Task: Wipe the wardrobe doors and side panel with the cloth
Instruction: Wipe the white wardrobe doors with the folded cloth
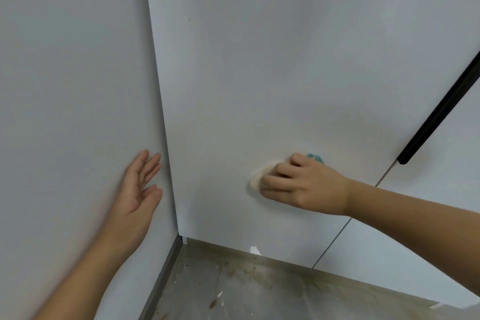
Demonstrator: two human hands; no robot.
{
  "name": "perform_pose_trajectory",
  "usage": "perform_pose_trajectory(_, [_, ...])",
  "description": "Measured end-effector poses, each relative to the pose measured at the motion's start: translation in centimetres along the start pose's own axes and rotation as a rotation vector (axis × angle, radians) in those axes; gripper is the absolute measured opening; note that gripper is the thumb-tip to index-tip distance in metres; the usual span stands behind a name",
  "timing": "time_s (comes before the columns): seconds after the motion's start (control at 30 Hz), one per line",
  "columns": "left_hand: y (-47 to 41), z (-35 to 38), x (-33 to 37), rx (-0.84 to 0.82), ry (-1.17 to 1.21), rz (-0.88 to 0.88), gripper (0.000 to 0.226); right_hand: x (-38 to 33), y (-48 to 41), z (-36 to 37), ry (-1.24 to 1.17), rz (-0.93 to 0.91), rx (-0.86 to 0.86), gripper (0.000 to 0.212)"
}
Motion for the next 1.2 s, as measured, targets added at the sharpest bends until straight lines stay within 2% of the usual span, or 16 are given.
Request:
perform_pose_trajectory(0.2, [0.0, -0.2, -0.1, -0.025, 0.053, -0.015, 0.063, 10.8, -2.4, -9.7, 0.08, 0.399, 0.361, 0.027])
perform_pose_trajectory(0.3, [0.1, -0.1, 0.3, -0.019, 0.078, -0.015, 0.061, 12.4, -2.8, -10.8, 0.029, 0.549, 0.438, 0.027])
perform_pose_trajectory(0.37, [0.2, 0.0, 0.4, -0.018, 0.093, -0.024, 0.059, 10.4, -3.5, -9.2, -0.021, 0.498, 0.398, 0.027])
perform_pose_trajectory(0.53, [0.3, -0.1, 0.4, -0.014, 0.132, -0.026, 0.054, 2.1, -5.6, -2.6, -0.033, 0.14, 0.142, 0.027])
perform_pose_trajectory(0.67, [0.2, -0.2, 0.3, -0.012, 0.134, -0.018, 0.053, 0.8, -6.2, -1.2, 0.038, 0.024, 0.042, 0.03])
perform_pose_trajectory(0.77, [0.1, -0.2, 0.2, -0.01, 0.144, -0.014, 0.053, 3.3, -7.1, -3.7, 0.038, 0.066, 0.105, 0.028])
perform_pose_trajectory(0.87, [0.1, -0.2, 0.1, -0.006, 0.152, -0.002, 0.053, 7.4, -8.1, -7.6, 0.048, 0.158, 0.244, 0.03])
perform_pose_trajectory(1.03, [0.1, -0.3, -0.2, -0.007, 0.154, -0.005, 0.053, 12.4, -9.4, -11.2, 0.07, 0.475, 0.504, 0.026])
perform_pose_trajectory(1.1, [0.1, -0.2, -0.2, -0.005, 0.156, -0.003, 0.054, 11.4, -10.1, -10.4, 0.017, 0.489, 0.524, 0.025])
perform_pose_trajectory(1.2, [0.2, -0.2, -0.2, -0.008, 0.173, 0.006, 0.051, 8.1, -11.3, -8.1, -0.045, 0.376, 0.459, 0.023])
Point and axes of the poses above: each hand's wrist, its own y-axis away from the middle knuckle, its own z-axis out of the palm, x = y × z, the point moved 7 cm from there along -y, towards the middle knuckle, and after that the axes turned 15 degrees about -x, right-handed, at the moved point
